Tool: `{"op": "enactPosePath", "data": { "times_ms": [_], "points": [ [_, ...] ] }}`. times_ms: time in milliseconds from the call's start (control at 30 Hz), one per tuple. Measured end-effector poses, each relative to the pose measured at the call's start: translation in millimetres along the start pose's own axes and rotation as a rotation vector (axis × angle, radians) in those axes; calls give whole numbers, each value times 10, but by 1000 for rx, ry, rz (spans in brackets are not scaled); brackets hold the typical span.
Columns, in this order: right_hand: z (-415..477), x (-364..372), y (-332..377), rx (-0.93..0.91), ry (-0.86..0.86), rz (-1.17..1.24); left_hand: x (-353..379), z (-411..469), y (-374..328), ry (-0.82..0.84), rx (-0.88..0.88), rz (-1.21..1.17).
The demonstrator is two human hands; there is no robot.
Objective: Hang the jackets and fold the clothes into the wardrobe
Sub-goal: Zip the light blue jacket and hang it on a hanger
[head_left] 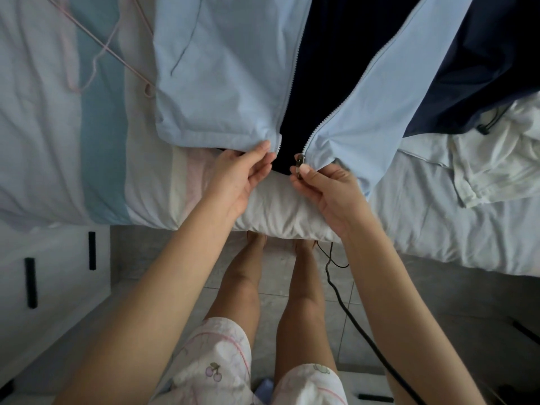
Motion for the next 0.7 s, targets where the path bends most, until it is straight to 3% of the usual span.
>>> {"op": "enactPosePath", "data": {
  "times_ms": [133, 334, 701],
  "points": [
    [-29, 40, 23, -25, 9, -3, 64, -125, -12, 15, 19, 149],
    [-106, 67, 49, -61, 46, 54, 206, -265, -51, 106, 115, 175],
    [-258, 138, 56, -112, -94, 60, 332, -364, -12, -23, 196, 125]
  ]
}}
Point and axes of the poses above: each hand's wrist, its own z-axis towards the middle knuckle, its own x-axis out of the palm, y = z × x, the point moved 5 cm from there along z, towards the middle knuckle, and after that the axes turned 6 degrees about y, right-handed, at the moved point
